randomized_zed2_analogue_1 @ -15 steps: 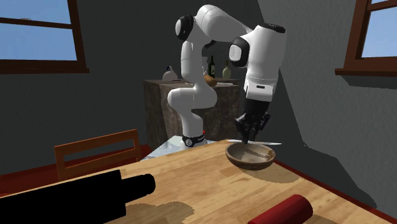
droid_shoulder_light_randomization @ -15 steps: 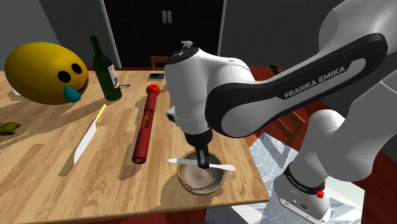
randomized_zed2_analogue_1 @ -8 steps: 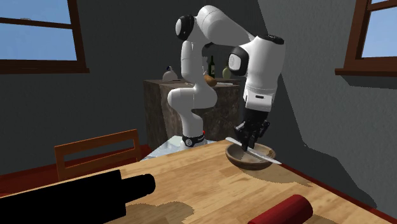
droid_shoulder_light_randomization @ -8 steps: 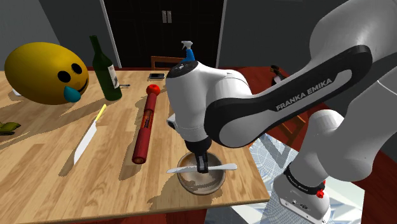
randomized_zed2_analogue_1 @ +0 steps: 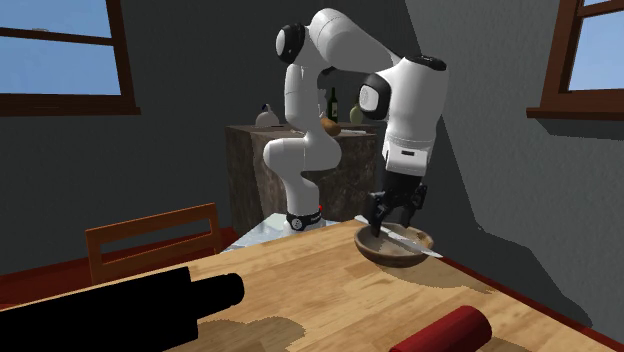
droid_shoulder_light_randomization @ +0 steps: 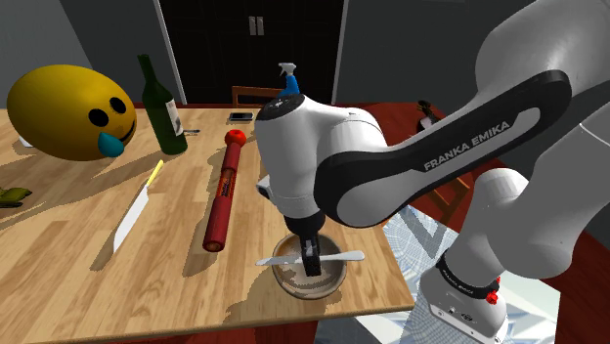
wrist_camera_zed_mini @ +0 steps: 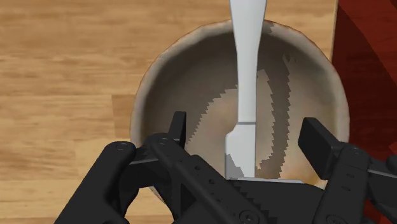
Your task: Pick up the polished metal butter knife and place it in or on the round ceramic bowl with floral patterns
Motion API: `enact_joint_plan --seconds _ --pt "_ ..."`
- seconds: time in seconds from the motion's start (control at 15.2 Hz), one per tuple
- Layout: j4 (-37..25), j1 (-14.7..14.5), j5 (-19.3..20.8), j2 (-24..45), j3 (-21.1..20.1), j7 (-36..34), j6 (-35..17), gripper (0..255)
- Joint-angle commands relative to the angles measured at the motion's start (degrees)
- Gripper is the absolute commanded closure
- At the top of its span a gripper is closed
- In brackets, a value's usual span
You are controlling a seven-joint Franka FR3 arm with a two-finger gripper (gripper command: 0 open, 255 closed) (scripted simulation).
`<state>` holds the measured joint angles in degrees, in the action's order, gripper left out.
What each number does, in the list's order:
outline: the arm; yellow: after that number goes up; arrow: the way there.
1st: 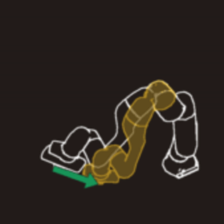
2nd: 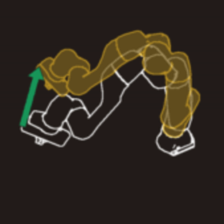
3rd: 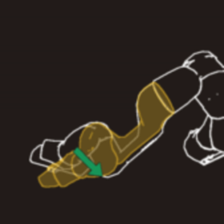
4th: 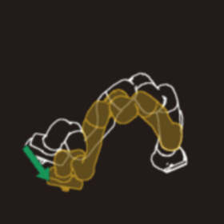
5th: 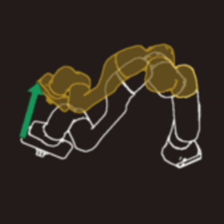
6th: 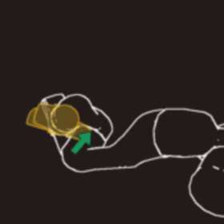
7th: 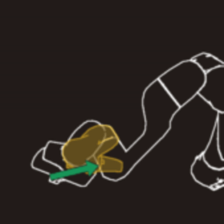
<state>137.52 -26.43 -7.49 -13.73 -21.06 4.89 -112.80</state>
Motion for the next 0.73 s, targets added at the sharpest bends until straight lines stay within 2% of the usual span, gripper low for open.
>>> enact_joint_plan --seconds 0.0,0.13,0.4,0.66 --pt "0.0 0.0 0.0 0.0 0.0 0.0 0.0 0" --pt "0.0 0.0 0.0 0.1 0.0 0.0 0.0 0" --pt "-6.4 0.3 0.3 -1.1 0.7 0.1 7.5 0" --pt "-6.4 0.3 0.3 -1.1 0.7 0.1 7.5 0"
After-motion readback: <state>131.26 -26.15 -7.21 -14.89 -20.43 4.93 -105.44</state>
